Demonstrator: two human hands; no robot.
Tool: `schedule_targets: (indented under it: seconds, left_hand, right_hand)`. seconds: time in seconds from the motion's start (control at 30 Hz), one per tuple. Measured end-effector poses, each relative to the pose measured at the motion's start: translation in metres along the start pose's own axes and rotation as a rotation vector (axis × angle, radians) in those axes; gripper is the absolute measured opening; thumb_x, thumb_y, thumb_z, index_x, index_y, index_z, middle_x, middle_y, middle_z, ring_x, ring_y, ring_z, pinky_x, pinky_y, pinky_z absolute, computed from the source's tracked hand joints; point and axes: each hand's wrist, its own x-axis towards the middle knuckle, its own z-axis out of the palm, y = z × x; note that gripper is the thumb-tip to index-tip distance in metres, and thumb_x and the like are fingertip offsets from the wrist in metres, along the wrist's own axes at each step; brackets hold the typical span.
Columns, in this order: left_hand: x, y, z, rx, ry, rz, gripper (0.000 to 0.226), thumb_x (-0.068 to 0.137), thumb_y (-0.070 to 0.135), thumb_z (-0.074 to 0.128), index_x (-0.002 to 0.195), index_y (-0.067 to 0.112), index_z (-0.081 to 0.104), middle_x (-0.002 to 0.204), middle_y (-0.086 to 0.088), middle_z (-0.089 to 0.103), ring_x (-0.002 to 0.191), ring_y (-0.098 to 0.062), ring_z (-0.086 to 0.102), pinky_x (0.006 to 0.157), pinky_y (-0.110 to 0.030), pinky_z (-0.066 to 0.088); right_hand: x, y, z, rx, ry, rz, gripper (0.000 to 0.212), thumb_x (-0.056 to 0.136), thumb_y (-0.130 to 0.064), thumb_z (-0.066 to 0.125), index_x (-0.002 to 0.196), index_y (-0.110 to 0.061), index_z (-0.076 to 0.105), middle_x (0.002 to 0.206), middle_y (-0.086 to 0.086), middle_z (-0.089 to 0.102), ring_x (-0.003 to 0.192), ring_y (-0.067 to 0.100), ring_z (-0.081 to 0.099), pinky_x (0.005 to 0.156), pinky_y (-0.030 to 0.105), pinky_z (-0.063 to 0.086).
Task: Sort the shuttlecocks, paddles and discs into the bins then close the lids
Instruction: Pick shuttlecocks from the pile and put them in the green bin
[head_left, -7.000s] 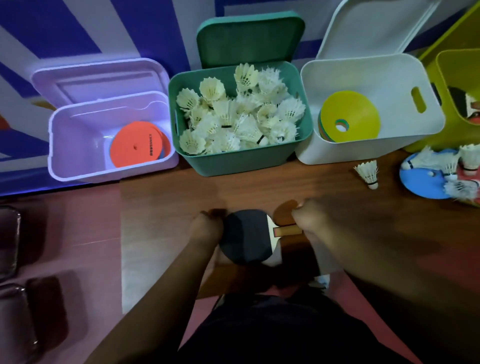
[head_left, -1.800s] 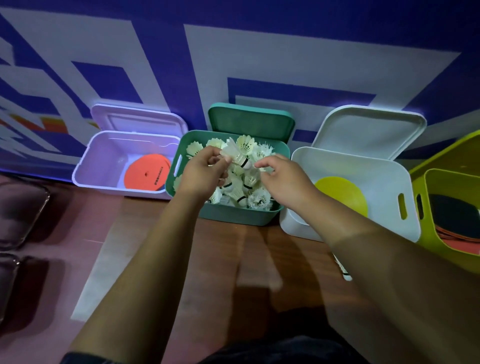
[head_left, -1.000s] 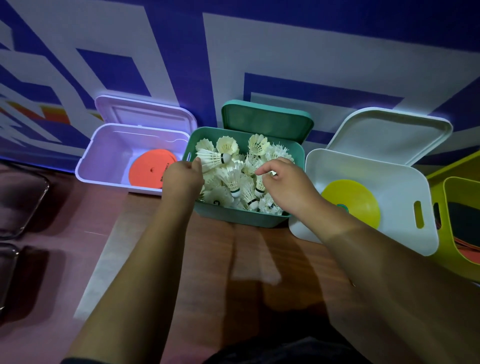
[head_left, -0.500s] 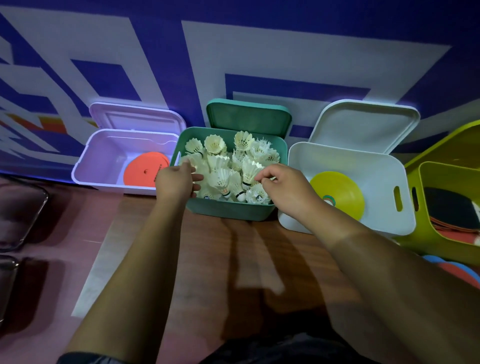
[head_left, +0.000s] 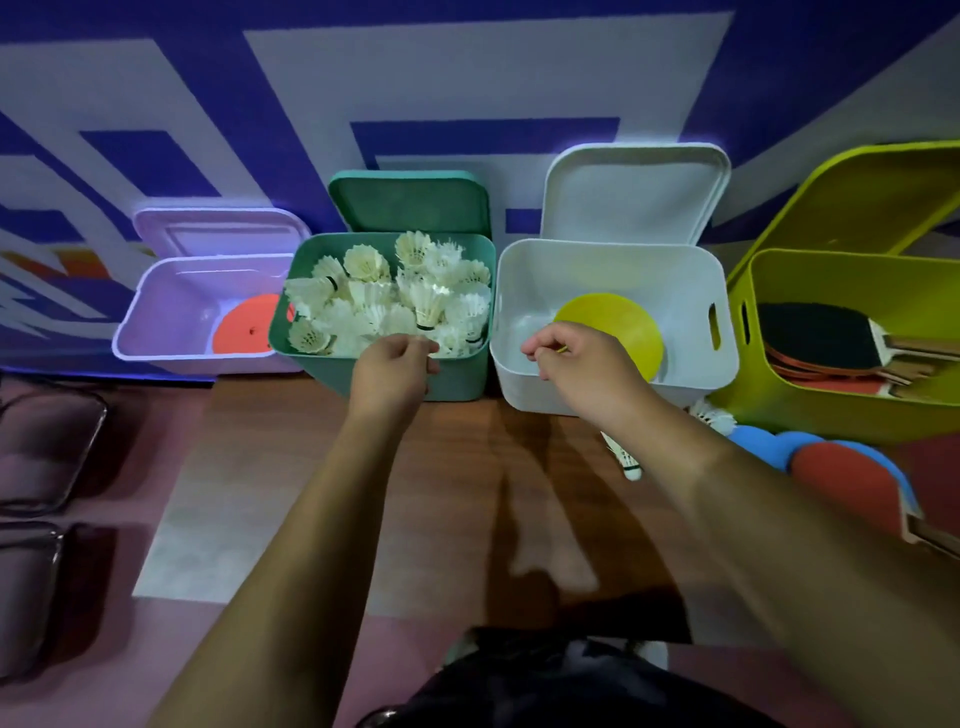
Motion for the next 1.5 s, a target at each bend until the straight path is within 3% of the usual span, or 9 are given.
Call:
schedule_targets:
  seconds: [0.27,0.5,0.63,0.83,0.9,1.03,1.17,1.33,1.5]
  left_hand:
    - [-0.094,-0.010,0.119,0.116,-0.205,0.016,0.026,0.100,0.023,0.054,0.088,0.019,0.077,0.075,0.000,0.075,0.054,-0.011,0.059,0.049,-0.021,0.043]
    - [-0.141,-0.014,0.211,0.286,-0.398,0.028,0.026,0.098,0.022,0.057,0.088,0.015,0.079,0.076,-0.001,0.076,0.050,-0.012,0.062,0.052,-0.024,0.048]
    - [-0.144,-0.022,0.243,0.392,-0.398,0.030,0.024,0.086,0.031,0.057,0.074,0.017,0.072,0.074,-0.007,0.075,0.068,-0.026,0.073,0.067,-0.044,0.062]
    - [-0.129,-0.025,0.272,0.423,-0.302,-0.019,0.031,0.080,0.034,0.063,0.109,0.027,0.068,0.106,-0.009,0.075,0.098,-0.035,0.072,0.084,-0.040,0.060]
    - [-0.122,-0.019,0.281,0.481,-0.292,0.040,0.036,0.091,0.022,0.067,0.126,0.018,0.066,0.118,-0.006,0.070,0.107,-0.028,0.066,0.087,-0.029,0.048]
    - [-0.103,-0.020,0.295,0.610,-0.301,0.088,0.056,0.091,0.011,0.070,0.144,0.000,0.055,0.145,-0.022,0.057,0.134,-0.037,0.054,0.107,-0.035,0.042]
    - [-0.093,-0.033,0.297,0.749,-0.320,0.110,0.028,0.083,0.008,0.068,0.109,-0.002,0.066,0.114,-0.025,0.067,0.107,-0.044,0.065,0.076,-0.033,0.044]
    - [-0.091,-0.047,0.289,0.787,-0.364,0.117,0.027,0.090,0.015,0.069,0.116,0.007,0.068,0.116,-0.016,0.070,0.107,-0.037,0.066,0.079,-0.033,0.046]
    - [-0.083,-0.051,0.267,0.768,-0.439,0.145,0.010,0.093,0.021,0.071,0.084,0.019,0.068,0.088,-0.008,0.073,0.081,-0.027,0.067,0.068,-0.031,0.044]
  right_hand:
    - [-0.072,0.088,-0.075,0.067,0.033,0.118,0.019,0.088,-0.030,0.058,0.085,-0.039,0.074,0.094,-0.006,0.076,0.080,0.029,0.074,0.071,0.048,0.062]
    - [-0.118,0.166,-0.147,-0.004,0.100,0.178,0.023,0.098,-0.015,0.061,0.094,-0.031,0.076,0.095,-0.016,0.074,0.083,0.001,0.065,0.079,0.023,0.049]
    - [-0.140,0.200,-0.181,-0.031,0.190,0.260,0.020,0.100,-0.013,0.059,0.099,-0.025,0.075,0.102,-0.014,0.072,0.092,0.010,0.067,0.081,0.026,0.047]
    - [-0.165,0.254,-0.205,-0.241,0.179,0.378,0.029,0.096,-0.011,0.061,0.123,-0.014,0.072,0.126,0.009,0.066,0.117,0.026,0.063,0.095,0.030,0.046]
    - [-0.172,0.263,-0.205,-0.304,0.099,0.423,0.041,0.095,-0.017,0.064,0.136,-0.017,0.065,0.133,0.009,0.056,0.122,0.028,0.056,0.098,0.034,0.045]
    - [-0.178,0.271,-0.200,-0.314,0.047,0.441,0.049,0.093,-0.018,0.065,0.142,-0.021,0.060,0.138,0.006,0.048,0.126,0.025,0.053,0.094,0.029,0.041]
    - [-0.174,0.272,-0.194,-0.317,0.039,0.454,0.048,0.093,-0.018,0.065,0.140,-0.023,0.061,0.139,0.007,0.047,0.124,0.027,0.055,0.100,0.032,0.043]
    - [-0.164,0.271,-0.192,-0.306,0.009,0.469,0.031,0.093,-0.021,0.067,0.123,-0.021,0.070,0.124,0.006,0.054,0.122,0.026,0.053,0.095,0.030,0.044]
    - [-0.142,0.250,-0.185,-0.098,0.046,0.457,0.017,0.095,-0.027,0.076,0.108,-0.017,0.073,0.106,0.004,0.073,0.095,0.024,0.068,0.083,0.034,0.053]
